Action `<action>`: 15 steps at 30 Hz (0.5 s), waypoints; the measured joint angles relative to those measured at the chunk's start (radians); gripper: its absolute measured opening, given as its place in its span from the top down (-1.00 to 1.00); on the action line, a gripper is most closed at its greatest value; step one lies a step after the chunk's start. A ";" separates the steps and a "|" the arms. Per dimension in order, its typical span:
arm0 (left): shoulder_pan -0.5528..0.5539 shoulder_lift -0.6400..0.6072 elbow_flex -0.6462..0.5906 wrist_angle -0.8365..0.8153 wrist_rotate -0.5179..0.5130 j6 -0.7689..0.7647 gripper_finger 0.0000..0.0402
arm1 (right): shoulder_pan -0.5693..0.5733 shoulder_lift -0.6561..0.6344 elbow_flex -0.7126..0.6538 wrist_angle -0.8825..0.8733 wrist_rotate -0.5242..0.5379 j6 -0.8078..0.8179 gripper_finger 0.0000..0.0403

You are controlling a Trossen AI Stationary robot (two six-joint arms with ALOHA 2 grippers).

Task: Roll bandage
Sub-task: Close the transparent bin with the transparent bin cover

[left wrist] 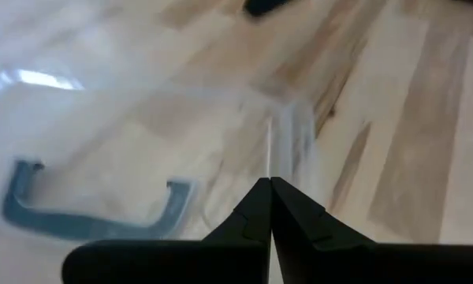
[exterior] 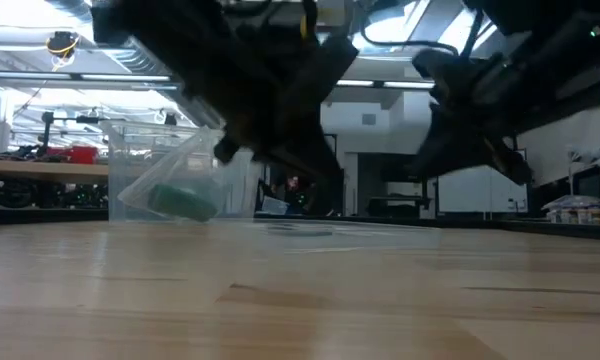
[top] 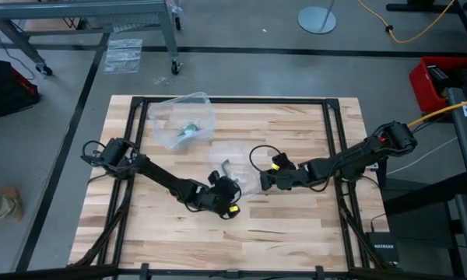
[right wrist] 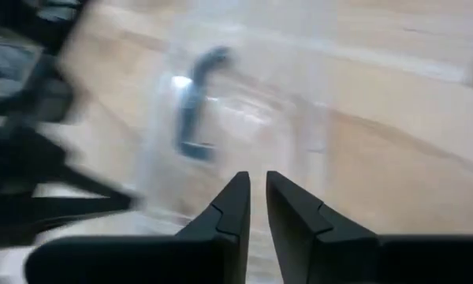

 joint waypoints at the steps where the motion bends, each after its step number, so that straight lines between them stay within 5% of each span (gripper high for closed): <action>1: -0.006 -0.001 0.011 -0.006 -0.025 0.018 1.00 | 0.000 0.000 0.000 -0.031 0.009 0.009 0.76; 5: -0.022 -0.015 0.045 -0.158 -0.098 -0.039 1.00 | 0.000 0.004 0.000 -0.119 0.021 0.015 0.76; 15: -0.052 -0.085 0.054 -0.750 -0.099 -0.507 1.00 | -0.035 0.067 -0.001 -0.197 -0.013 0.013 0.76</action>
